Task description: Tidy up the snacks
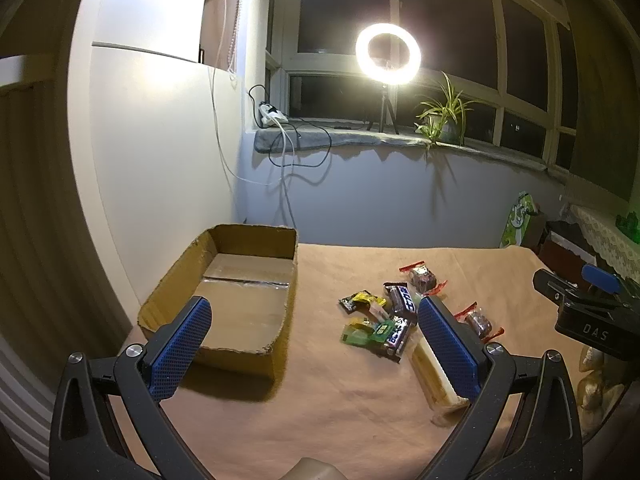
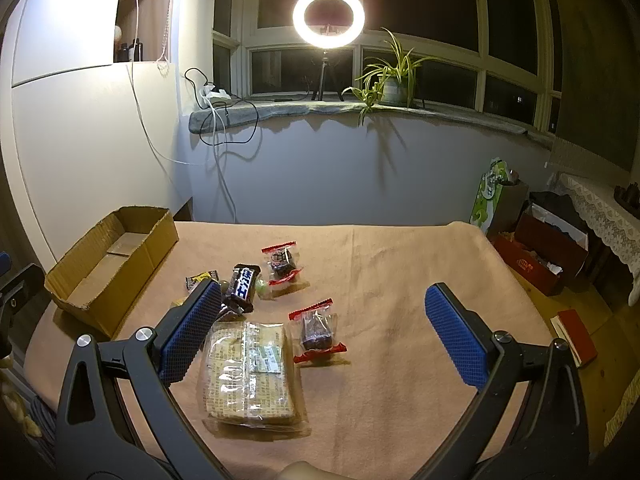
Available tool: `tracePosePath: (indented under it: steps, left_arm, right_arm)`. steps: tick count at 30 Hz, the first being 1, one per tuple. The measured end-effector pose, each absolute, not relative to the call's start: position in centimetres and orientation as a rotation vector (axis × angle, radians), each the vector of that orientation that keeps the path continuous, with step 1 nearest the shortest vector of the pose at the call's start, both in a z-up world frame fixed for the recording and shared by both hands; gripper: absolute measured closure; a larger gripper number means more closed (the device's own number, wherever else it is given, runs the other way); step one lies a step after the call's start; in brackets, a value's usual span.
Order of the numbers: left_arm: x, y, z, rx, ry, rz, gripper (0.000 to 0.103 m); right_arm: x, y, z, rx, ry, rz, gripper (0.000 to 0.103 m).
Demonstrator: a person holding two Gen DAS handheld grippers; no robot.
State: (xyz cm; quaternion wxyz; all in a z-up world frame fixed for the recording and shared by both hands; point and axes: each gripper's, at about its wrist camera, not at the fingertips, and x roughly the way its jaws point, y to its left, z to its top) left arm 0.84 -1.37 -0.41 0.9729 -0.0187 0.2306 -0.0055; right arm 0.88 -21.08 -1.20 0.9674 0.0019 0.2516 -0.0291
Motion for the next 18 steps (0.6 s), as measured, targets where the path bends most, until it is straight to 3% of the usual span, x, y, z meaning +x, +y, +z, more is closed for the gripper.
tracePosePath:
  steps: [18]
  left_arm:
    - [3.4, -2.7, -3.5, -0.095, 0.611, -0.115, 0.001]
  right_arm:
    - [3.8, -22.8, -4.9, 0.063, 0.659, 0.022, 0.0]
